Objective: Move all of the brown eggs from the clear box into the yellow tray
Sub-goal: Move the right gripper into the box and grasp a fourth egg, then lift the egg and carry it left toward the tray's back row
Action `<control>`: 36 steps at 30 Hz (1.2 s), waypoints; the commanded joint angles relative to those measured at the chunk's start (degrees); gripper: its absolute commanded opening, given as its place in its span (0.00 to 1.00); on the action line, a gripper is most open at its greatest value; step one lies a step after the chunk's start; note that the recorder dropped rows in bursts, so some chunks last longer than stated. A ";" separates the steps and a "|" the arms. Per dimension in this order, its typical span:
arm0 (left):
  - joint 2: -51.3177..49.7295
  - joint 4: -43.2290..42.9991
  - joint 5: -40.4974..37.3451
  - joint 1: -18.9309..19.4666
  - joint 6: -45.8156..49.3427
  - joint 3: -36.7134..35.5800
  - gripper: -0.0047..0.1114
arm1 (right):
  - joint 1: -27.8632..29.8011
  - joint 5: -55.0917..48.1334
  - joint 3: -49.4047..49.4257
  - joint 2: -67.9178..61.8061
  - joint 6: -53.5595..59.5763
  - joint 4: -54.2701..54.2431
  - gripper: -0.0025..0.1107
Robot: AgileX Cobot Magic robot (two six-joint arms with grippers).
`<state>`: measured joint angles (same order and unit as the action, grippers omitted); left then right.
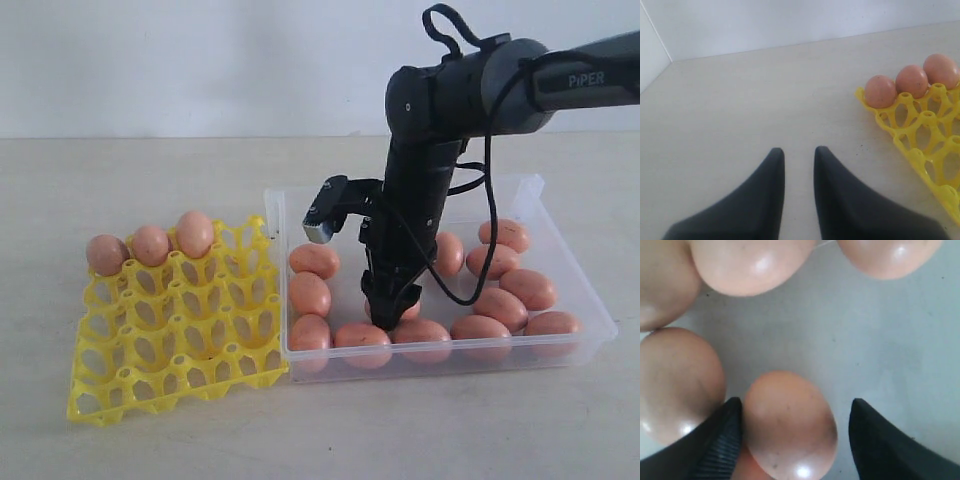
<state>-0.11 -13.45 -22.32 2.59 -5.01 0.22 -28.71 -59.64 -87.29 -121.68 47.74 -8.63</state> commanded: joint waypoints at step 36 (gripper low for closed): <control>0.11 0.11 0.41 0.12 -0.11 -0.22 0.23 | -10.57 67.96 5.23 0.86 -77.24 9.43 0.02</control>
<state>-0.11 -13.45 -22.32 2.59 -5.01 0.22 -41.70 13.02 -79.31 -119.18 -13.85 -13.64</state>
